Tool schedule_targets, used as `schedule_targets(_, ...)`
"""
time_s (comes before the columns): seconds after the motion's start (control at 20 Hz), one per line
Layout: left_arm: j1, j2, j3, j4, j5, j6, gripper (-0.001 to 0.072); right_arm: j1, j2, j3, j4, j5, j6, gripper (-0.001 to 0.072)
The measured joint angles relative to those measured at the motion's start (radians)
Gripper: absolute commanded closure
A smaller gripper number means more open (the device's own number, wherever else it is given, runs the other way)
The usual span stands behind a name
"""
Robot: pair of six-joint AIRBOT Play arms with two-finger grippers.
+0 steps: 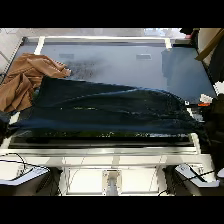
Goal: Fold the clothes and pants, and hang the long-sleeved shirts on hangers.
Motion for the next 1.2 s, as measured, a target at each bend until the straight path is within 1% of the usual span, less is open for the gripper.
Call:
schedule_targets(0.15,-0.004,0.08,0.053,0.0,-0.04,-0.009,0.0697,0.002,0.07,0.127,-0.046,0.111,0.016,0.0639)
schedule_targets(0.3,-0.016,0.174,0.075,-0.014,-0.034,-0.019,0.0701,0.002,0.143,0.206,-0.056,0.158,0.035,0.064)
schedule_targets(0.4,-0.077,0.21,0.095,-0.028,0.043,-0.038,0.0702,0.018,0.167,0.234,-0.026,0.127,0.077,0.064)
schedule_targets(0.5,-0.199,0.198,0.137,0.003,0.136,-0.072,0.0701,0.058,0.162,0.249,-0.027,0.073,0.129,0.064)
schedule_targets(0.6,-0.357,0.139,0.212,0.069,0.246,-0.13,0.0701,0.12,0.137,0.256,-0.032,0.01,0.18,0.064)
schedule_targets(0.7,-0.514,0.045,0.315,0.173,0.349,-0.229,0.0701,0.195,0.099,0.26,-0.039,-0.062,0.229,0.064)
schedule_targets(0.8,-0.648,-0.078,0.437,0.294,0.409,-0.331,0.0701,0.266,0.053,0.262,-0.04,-0.15,0.283,0.064)
schedule_targets(0.9,-0.755,-0.214,0.56,0.416,0.423,-0.422,0.0701,0.335,-0.006,0.262,-0.046,-0.245,0.343,0.064)
schedule_targets(1.0,-0.832,-0.348,0.676,0.529,0.414,-0.509,0.07,0.395,-0.066,0.263,-0.043,-0.331,0.388,0.064)
schedule_targets(1.1,-0.885,-0.468,0.778,0.605,0.391,-0.569,0.07,0.447,-0.121,0.263,-0.04,-0.411,0.418,0.064)
schedule_targets(1.2,-0.911,-0.554,0.844,0.646,0.374,-0.608,0.07,0.49,-0.169,0.263,-0.038,-0.492,0.443,0.064)
